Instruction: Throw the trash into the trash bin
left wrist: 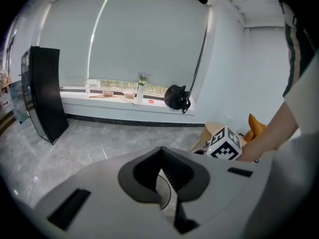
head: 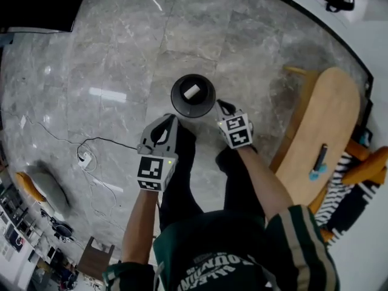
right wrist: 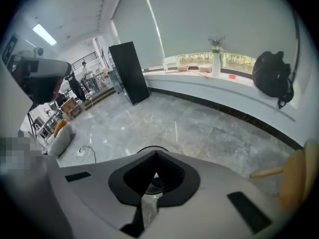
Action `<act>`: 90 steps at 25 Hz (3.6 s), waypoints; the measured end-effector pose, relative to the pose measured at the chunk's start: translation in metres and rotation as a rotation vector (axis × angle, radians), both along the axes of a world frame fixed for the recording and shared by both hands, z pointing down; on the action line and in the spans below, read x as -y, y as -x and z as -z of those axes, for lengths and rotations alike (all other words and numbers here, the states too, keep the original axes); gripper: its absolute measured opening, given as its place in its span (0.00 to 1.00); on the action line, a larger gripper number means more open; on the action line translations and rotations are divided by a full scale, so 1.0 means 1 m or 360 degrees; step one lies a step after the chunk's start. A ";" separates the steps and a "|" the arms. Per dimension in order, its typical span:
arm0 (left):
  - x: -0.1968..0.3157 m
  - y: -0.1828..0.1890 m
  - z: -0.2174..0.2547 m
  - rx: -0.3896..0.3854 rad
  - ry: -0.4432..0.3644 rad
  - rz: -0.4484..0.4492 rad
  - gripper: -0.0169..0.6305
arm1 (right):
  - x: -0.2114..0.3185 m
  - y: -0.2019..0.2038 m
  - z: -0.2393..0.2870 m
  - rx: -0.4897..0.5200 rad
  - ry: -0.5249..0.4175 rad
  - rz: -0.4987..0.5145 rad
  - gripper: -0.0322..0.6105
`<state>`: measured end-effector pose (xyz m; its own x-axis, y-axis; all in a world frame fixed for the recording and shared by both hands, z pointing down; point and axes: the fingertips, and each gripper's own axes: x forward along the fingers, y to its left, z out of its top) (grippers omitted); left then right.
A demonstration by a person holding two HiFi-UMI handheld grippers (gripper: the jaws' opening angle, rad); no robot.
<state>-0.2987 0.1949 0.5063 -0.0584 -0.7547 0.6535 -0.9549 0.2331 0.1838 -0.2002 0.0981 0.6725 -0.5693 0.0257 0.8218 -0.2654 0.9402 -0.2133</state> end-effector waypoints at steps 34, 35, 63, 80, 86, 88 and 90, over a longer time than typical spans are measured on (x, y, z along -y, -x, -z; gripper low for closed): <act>0.232 -0.416 0.026 -0.0113 -0.0008 -0.1268 0.03 | 0.163 -0.477 0.122 0.0140 -0.0294 -0.1337 0.05; 0.238 -0.427 0.025 -0.0113 -0.0005 -0.1285 0.03 | 0.168 -0.488 0.122 0.0135 -0.0304 -0.1368 0.05; 0.261 -0.538 -0.028 -0.0082 0.0212 -0.1421 0.03 | 0.209 -0.718 -0.029 -0.0517 -0.0114 -0.1356 0.36; 0.234 -0.480 -0.031 -0.0116 0.0182 -0.1251 0.03 | 0.213 -0.684 -0.015 -0.0524 -0.0190 -0.1289 0.35; 0.219 -0.440 -0.026 -0.0117 0.0162 -0.1209 0.03 | 0.213 -0.617 0.006 -0.0450 -0.0236 -0.1215 0.35; 0.216 -0.420 -0.023 -0.0114 0.0151 -0.1176 0.03 | 0.206 -0.590 0.009 -0.0432 -0.0233 -0.1171 0.35; 0.213 -0.396 -0.021 -0.0108 0.0145 -0.1137 0.03 | 0.201 -0.557 0.012 -0.0412 -0.0230 -0.1102 0.34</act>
<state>0.0972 -0.0179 0.5273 0.4719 -0.5358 0.7002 -0.8669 -0.4265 0.2579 0.3573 -0.1025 0.6609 -0.2046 -0.3861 0.8995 -0.8309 0.5543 0.0489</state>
